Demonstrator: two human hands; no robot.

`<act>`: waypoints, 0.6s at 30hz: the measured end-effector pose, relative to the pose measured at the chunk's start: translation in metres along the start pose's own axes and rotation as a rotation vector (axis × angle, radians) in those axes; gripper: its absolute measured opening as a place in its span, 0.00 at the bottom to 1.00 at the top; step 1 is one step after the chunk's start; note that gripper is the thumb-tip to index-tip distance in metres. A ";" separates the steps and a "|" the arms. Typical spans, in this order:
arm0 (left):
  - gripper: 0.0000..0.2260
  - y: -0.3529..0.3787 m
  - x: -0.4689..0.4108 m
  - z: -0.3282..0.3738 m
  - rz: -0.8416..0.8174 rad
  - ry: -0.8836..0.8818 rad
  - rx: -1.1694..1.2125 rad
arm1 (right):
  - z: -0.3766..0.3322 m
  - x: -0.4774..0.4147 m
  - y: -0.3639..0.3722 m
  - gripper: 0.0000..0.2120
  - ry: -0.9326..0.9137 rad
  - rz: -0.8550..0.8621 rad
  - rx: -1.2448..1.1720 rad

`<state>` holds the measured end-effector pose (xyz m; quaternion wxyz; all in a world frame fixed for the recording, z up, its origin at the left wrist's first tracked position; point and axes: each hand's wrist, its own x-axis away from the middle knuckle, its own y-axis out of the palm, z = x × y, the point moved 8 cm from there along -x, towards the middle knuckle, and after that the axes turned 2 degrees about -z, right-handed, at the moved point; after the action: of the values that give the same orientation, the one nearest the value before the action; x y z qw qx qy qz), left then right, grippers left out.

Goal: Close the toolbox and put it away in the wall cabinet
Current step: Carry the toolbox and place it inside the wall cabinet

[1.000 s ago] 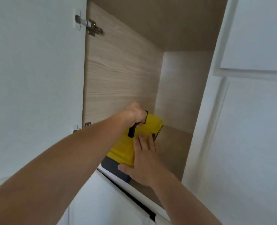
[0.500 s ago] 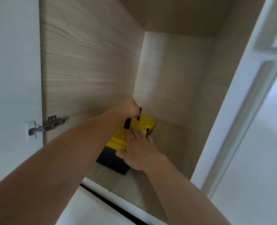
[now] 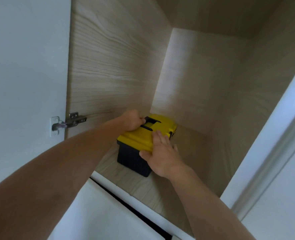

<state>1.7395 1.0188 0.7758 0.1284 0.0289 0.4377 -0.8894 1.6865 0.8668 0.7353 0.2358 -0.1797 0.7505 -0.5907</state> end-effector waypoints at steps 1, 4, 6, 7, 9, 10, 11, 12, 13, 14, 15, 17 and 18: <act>0.18 0.000 0.004 -0.002 -0.004 0.001 0.014 | 0.000 -0.001 0.000 0.38 0.002 0.011 -0.003; 0.18 -0.005 0.026 -0.008 0.016 0.003 0.041 | 0.000 -0.004 0.000 0.38 0.004 0.032 -0.010; 0.17 -0.005 0.045 -0.012 0.020 0.018 0.074 | -0.001 -0.005 -0.001 0.38 0.006 0.041 -0.017; 0.16 -0.004 0.056 -0.015 0.019 0.019 0.099 | -0.001 -0.004 -0.001 0.38 0.008 0.047 -0.019; 0.16 -0.003 0.076 -0.020 0.019 0.007 0.148 | -0.003 0.001 -0.003 0.38 0.016 0.053 -0.018; 0.16 -0.004 0.085 -0.022 0.022 -0.008 0.150 | -0.005 0.004 -0.003 0.38 0.017 0.056 -0.013; 0.15 -0.007 0.094 -0.023 0.027 -0.025 0.127 | -0.006 0.009 -0.004 0.37 0.020 0.064 -0.009; 0.17 -0.012 0.102 -0.023 0.039 -0.042 0.094 | -0.007 0.014 -0.006 0.37 0.020 0.073 -0.005; 0.20 -0.018 0.111 -0.023 0.052 -0.061 0.058 | -0.009 0.021 -0.007 0.37 0.016 0.078 -0.001; 0.22 -0.025 0.121 -0.022 0.060 -0.084 0.024 | -0.012 0.027 -0.008 0.37 0.004 0.078 0.004; 0.24 -0.032 0.131 -0.023 0.068 -0.112 -0.008 | -0.016 0.035 -0.009 0.37 -0.013 0.069 0.009; 0.26 -0.048 0.155 -0.026 0.103 -0.166 -0.104 | -0.025 0.052 -0.009 0.36 -0.052 0.045 -0.004; 0.26 -0.057 0.170 -0.029 0.126 -0.195 -0.172 | -0.029 0.061 -0.010 0.36 -0.071 0.039 -0.016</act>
<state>1.5595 1.0406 0.7745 0.2280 -0.0411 0.4952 -0.8373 1.6202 0.8544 0.7419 0.2724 -0.1878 0.7498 -0.5729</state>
